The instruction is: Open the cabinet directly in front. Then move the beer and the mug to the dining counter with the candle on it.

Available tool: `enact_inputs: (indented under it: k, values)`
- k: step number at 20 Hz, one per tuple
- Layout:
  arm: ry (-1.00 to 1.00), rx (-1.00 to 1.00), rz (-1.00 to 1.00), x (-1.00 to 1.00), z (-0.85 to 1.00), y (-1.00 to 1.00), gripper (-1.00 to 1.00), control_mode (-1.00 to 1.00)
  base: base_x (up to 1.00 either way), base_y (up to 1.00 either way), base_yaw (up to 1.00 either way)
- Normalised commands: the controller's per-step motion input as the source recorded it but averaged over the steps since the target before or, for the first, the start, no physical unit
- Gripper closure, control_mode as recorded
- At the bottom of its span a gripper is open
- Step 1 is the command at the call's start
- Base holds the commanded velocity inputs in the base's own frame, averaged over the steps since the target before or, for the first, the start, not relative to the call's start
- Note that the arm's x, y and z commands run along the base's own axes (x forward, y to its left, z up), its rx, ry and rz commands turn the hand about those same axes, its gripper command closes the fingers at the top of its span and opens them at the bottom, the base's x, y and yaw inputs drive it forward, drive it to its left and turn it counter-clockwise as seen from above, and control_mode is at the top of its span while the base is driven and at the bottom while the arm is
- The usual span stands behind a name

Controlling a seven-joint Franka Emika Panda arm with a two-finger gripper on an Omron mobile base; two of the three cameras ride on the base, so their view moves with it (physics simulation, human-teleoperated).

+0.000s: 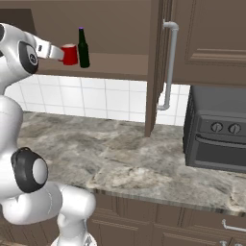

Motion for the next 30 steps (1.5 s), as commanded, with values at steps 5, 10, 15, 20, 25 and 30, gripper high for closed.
enact_inputs:
  k: [5, 10, 15, 20, 25, 30]
  values:
    - [0.00, -0.01, 0.00, 0.22, 0.00, 0.00, -1.00, -1.00, 0.00, 0.00, 0.00]
    - [0.00, -0.01, 0.00, 0.06, 0.00, 0.01, -1.00, -1.00, 0.00, 0.00, 0.00]
    - [0.00, -0.03, 0.00, 0.02, -0.06, 0.01, -1.00, -1.00, 0.00, 0.00, 0.00]
    - [0.01, -0.07, 0.00, 0.00, -0.23, 0.09, -1.00, -1.00, 0.00, 0.00, 0.00]
    - [0.04, -0.04, 0.00, 0.01, -0.08, 0.10, -1.00, -1.00, 0.00, 0.00, 0.00]
    - [0.11, -0.01, 0.00, 0.12, 0.00, 0.07, -1.00, -1.00, 0.00, 0.00, 0.00]
